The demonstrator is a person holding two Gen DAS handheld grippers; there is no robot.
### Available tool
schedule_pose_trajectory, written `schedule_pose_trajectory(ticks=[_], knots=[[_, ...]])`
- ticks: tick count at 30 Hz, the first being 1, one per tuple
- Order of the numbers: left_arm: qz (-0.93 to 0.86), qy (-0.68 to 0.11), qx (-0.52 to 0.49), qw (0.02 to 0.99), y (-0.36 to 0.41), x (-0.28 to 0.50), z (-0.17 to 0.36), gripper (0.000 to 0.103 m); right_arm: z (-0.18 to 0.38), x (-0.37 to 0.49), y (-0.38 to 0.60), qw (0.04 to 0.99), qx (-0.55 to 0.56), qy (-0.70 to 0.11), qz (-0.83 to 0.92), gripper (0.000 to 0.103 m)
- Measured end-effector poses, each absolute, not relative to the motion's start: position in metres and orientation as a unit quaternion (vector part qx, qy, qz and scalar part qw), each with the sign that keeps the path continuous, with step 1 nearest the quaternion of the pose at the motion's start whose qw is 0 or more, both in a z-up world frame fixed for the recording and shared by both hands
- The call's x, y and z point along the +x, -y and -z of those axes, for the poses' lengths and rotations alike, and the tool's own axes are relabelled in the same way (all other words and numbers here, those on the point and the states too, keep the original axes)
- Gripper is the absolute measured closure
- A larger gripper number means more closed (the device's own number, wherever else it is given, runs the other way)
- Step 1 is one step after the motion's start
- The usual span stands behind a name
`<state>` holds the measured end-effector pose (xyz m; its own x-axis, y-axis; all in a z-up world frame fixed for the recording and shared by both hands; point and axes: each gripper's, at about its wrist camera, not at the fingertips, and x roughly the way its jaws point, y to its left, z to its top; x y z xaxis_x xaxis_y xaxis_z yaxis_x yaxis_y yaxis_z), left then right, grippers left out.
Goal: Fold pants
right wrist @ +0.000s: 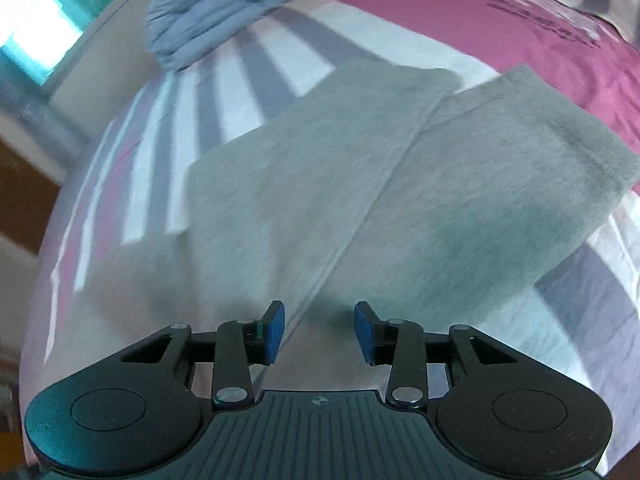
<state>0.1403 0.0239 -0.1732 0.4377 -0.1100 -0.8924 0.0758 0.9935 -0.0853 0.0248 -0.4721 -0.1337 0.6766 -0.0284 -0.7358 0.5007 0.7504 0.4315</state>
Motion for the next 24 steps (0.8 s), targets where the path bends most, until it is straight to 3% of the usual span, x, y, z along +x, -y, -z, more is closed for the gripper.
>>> schedule_pose_trajectory(ticks=[10, 12, 13, 14, 24], knots=[[0.054, -0.528, -0.015, 0.847, -0.023, 0.141, 0.173, 0.077, 0.141, 0.067, 0.499, 0.859, 0.329, -0.347, 0.184, 0.065], [0.054, -0.528, -0.015, 0.847, -0.023, 0.141, 0.173, 0.077, 0.141, 0.073, 0.501, 0.859, 0.333, -0.34, 0.191, 0.074], [0.054, -0.528, -0.016, 0.847, -0.023, 0.141, 0.173, 0.077, 0.141, 0.076, 0.502, 0.861, 0.334, -0.333, 0.191, 0.093], [0.055, -0.528, -0.016, 0.847, -0.023, 0.141, 0.173, 0.077, 0.14, 0.077, 0.502, 0.866, 0.33, -0.325, 0.191, 0.093], [0.06, -0.524, -0.021, 0.849, -0.027, 0.139, 0.173, 0.077, 0.076, 0.018, 0.448, 0.95, 0.096, -0.229, 0.188, 0.094]])
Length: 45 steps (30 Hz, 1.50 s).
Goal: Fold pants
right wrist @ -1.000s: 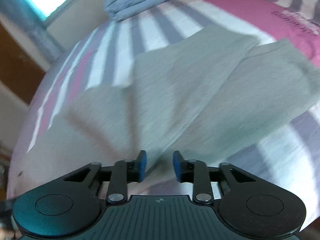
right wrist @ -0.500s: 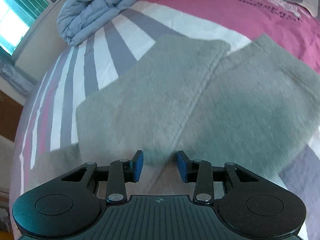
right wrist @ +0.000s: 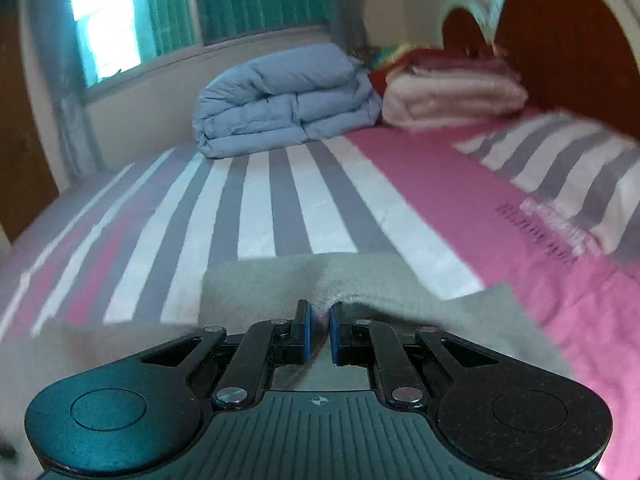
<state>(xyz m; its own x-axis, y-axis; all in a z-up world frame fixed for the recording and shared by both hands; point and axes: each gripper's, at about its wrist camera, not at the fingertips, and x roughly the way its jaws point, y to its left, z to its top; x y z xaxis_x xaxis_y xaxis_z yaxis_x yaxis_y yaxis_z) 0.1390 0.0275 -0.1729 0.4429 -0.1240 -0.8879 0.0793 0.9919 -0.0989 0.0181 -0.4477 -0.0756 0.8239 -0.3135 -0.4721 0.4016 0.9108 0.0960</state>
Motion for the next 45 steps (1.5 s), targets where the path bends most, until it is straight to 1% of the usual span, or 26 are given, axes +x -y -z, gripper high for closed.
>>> schedule_pose_trajectory(ticks=[2, 5, 6, 8, 9, 10, 11, 13, 17, 22, 25, 27, 32, 33, 34, 35, 37, 40, 43, 45], knots=[[0.059, -0.523, -0.019, 0.85, -0.027, 0.138, 0.173, 0.077, 0.094, 0.003, 0.453, 0.938, 0.12, -0.261, 0.194, 0.094], [0.061, -0.522, -0.017, 0.851, -0.028, 0.136, 0.172, 0.077, 0.139, -0.005, 0.465, 0.907, 0.155, -0.331, 0.208, 0.094], [0.061, -0.523, -0.019, 0.85, -0.028, 0.137, 0.172, 0.077, 0.149, -0.005, 0.47, 0.9, 0.171, -0.344, 0.206, 0.094], [0.06, -0.524, -0.022, 0.85, -0.029, 0.137, 0.172, 0.077, 0.152, -0.009, 0.48, 0.895, 0.209, -0.336, 0.204, 0.092], [0.059, -0.524, -0.022, 0.85, -0.029, 0.136, 0.172, 0.077, 0.15, -0.012, 0.485, 0.894, 0.229, -0.333, 0.196, 0.088], [0.057, -0.524, -0.02, 0.85, -0.028, 0.137, 0.172, 0.077, 0.146, -0.012, 0.489, 0.892, 0.246, -0.33, 0.19, 0.079], [0.056, -0.523, -0.018, 0.85, -0.027, 0.138, 0.172, 0.077, 0.141, -0.014, 0.495, 0.891, 0.26, -0.324, 0.184, 0.066], [0.054, -0.522, -0.015, 0.851, -0.025, 0.137, 0.171, 0.077, 0.132, -0.02, 0.503, 0.891, 0.271, -0.312, 0.188, 0.054], [0.055, -0.521, -0.014, 0.852, -0.024, 0.136, 0.171, 0.077, 0.123, -0.026, 0.522, 0.885, 0.285, -0.31, 0.199, 0.054], [0.056, -0.522, -0.016, 0.851, -0.025, 0.136, 0.171, 0.077, 0.12, -0.016, 0.55, 0.865, 0.35, -0.295, 0.207, 0.054], [0.054, -0.521, -0.016, 0.852, -0.024, 0.136, 0.171, 0.077, 0.122, -0.014, 0.568, 0.844, 0.424, -0.267, 0.19, 0.054], [0.053, -0.521, -0.013, 0.852, -0.023, 0.137, 0.171, 0.077, 0.124, -0.007, 0.574, 0.837, 0.426, -0.282, 0.197, 0.054], [0.054, -0.521, -0.014, 0.852, -0.024, 0.137, 0.171, 0.077, 0.126, 0.006, 0.591, 0.827, 0.435, -0.267, 0.238, 0.055], [0.054, -0.521, -0.014, 0.852, -0.024, 0.137, 0.171, 0.077, 0.124, 0.011, 0.592, 0.831, 0.424, -0.268, 0.241, 0.062], [0.053, -0.521, -0.013, 0.852, -0.023, 0.137, 0.171, 0.077, 0.122, 0.014, 0.59, 0.835, 0.413, -0.27, 0.242, 0.088], [0.052, -0.521, -0.013, 0.852, -0.023, 0.137, 0.171, 0.077, 0.12, 0.016, 0.589, 0.837, 0.407, -0.272, 0.243, 0.094], [0.051, -0.521, -0.012, 0.852, -0.022, 0.137, 0.171, 0.077, 0.11, 0.02, 0.584, 0.853, 0.377, -0.265, 0.243, 0.094], [0.053, -0.521, -0.011, 0.852, -0.022, 0.136, 0.172, 0.077, 0.077, 0.023, 0.559, 0.906, 0.255, -0.249, 0.229, 0.095], [0.054, -0.52, -0.016, 0.852, -0.023, 0.136, 0.172, 0.077, 0.047, 0.001, 0.536, 0.939, 0.162, -0.205, 0.223, 0.095], [0.053, -0.518, -0.013, 0.853, -0.022, 0.135, 0.172, 0.077, 0.052, -0.017, 0.533, 0.941, 0.132, -0.198, 0.24, 0.095]])
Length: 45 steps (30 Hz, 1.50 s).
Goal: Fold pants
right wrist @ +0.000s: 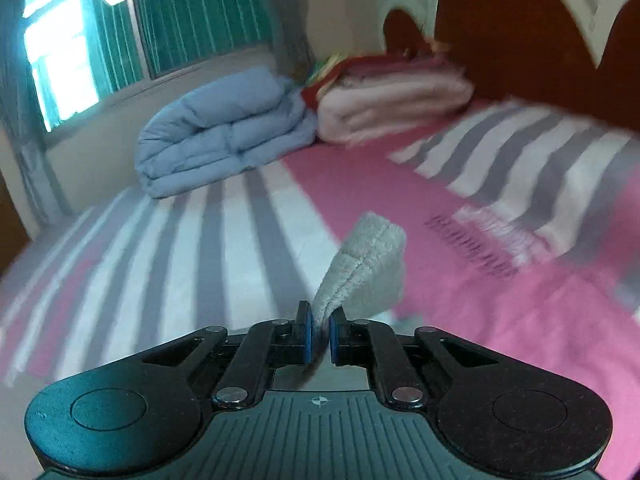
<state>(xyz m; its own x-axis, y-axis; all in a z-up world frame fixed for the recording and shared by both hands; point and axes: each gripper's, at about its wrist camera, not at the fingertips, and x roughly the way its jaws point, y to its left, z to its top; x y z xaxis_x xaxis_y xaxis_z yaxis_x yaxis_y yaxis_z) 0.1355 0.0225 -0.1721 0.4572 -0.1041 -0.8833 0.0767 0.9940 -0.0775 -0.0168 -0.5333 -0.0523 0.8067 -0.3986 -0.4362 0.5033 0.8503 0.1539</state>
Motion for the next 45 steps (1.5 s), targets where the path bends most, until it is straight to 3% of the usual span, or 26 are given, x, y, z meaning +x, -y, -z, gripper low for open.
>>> schedule_pose_trajectory(ticks=[4, 8, 14, 23, 27, 35, 39, 42, 45], knots=[[0.054, -0.515, -0.005, 0.855, -0.02, 0.134, 0.172, 0.076, 0.113, -0.031, 0.561, 0.905, 0.183, -0.283, 0.26, 0.094], [0.053, -0.518, -0.01, 0.854, -0.021, 0.135, 0.172, 0.076, 0.139, -0.036, 0.574, 0.884, 0.253, -0.293, 0.261, 0.093], [0.048, -0.516, -0.005, 0.855, -0.017, 0.134, 0.172, 0.076, 0.129, -0.039, 0.585, 0.88, 0.286, -0.286, 0.251, 0.051], [0.051, -0.518, -0.005, 0.854, -0.017, 0.136, 0.172, 0.076, 0.106, -0.06, 0.593, 0.865, 0.208, -0.266, 0.371, 0.051], [0.05, -0.517, -0.004, 0.854, -0.017, 0.136, 0.172, 0.076, 0.087, -0.061, 0.584, 0.9, 0.21, -0.228, 0.306, 0.051], [0.054, -0.517, -0.004, 0.854, -0.017, 0.135, 0.172, 0.076, 0.141, -0.025, 0.564, 0.878, 0.166, -0.363, 0.265, 0.051], [0.056, -0.517, -0.004, 0.854, -0.018, 0.135, 0.171, 0.075, 0.141, -0.036, 0.564, 0.868, 0.18, -0.368, 0.281, 0.049], [0.062, -0.518, -0.005, 0.853, -0.017, 0.136, 0.17, 0.07, 0.124, -0.038, 0.549, 0.885, 0.166, -0.344, 0.267, 0.048], [0.07, -0.52, -0.001, 0.851, -0.013, 0.137, 0.168, 0.053, 0.113, -0.028, 0.513, 0.909, 0.129, -0.324, 0.228, 0.048]])
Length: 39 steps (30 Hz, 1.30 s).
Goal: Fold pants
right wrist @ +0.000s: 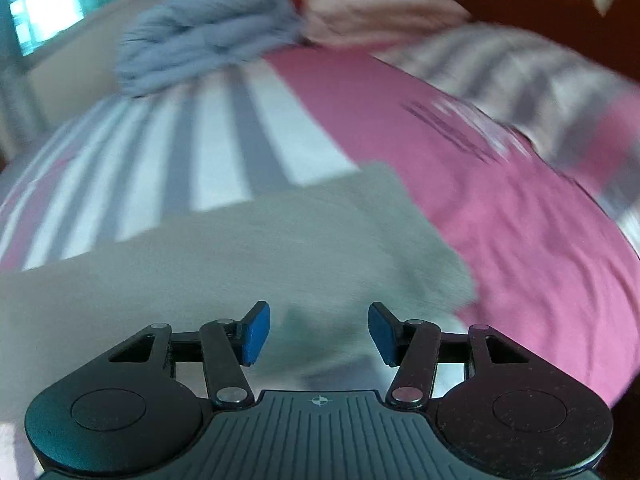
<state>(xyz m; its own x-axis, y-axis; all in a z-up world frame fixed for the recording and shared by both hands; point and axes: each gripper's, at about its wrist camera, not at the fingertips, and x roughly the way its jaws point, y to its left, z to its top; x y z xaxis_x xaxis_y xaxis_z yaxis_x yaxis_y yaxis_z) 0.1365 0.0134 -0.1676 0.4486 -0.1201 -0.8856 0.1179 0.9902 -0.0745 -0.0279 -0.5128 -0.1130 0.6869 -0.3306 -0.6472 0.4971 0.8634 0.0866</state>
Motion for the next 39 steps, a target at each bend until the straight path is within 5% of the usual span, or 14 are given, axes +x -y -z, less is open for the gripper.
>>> schedule_pose_trajectory(ticks=[4, 15, 18, 39], knots=[[0.07, -0.519, 0.01, 0.852, -0.005, 0.135, 0.166, 0.041, 0.116, -0.011, 0.466, 0.925, 0.114, -0.322, 0.169, 0.036], [0.062, -0.501, 0.022, 0.863, 0.008, 0.12, 0.158, 0.022, 0.149, 0.007, 0.439, 0.911, 0.065, -0.377, 0.155, 0.025], [0.059, -0.498, 0.016, 0.865, 0.01, 0.116, 0.156, 0.018, 0.141, -0.007, 0.448, 0.913, 0.078, -0.366, 0.16, 0.014], [0.079, -0.506, 0.039, 0.858, 0.051, 0.104, 0.161, 0.013, 0.125, -0.026, 0.457, 0.908, 0.109, -0.367, 0.171, 0.0]])
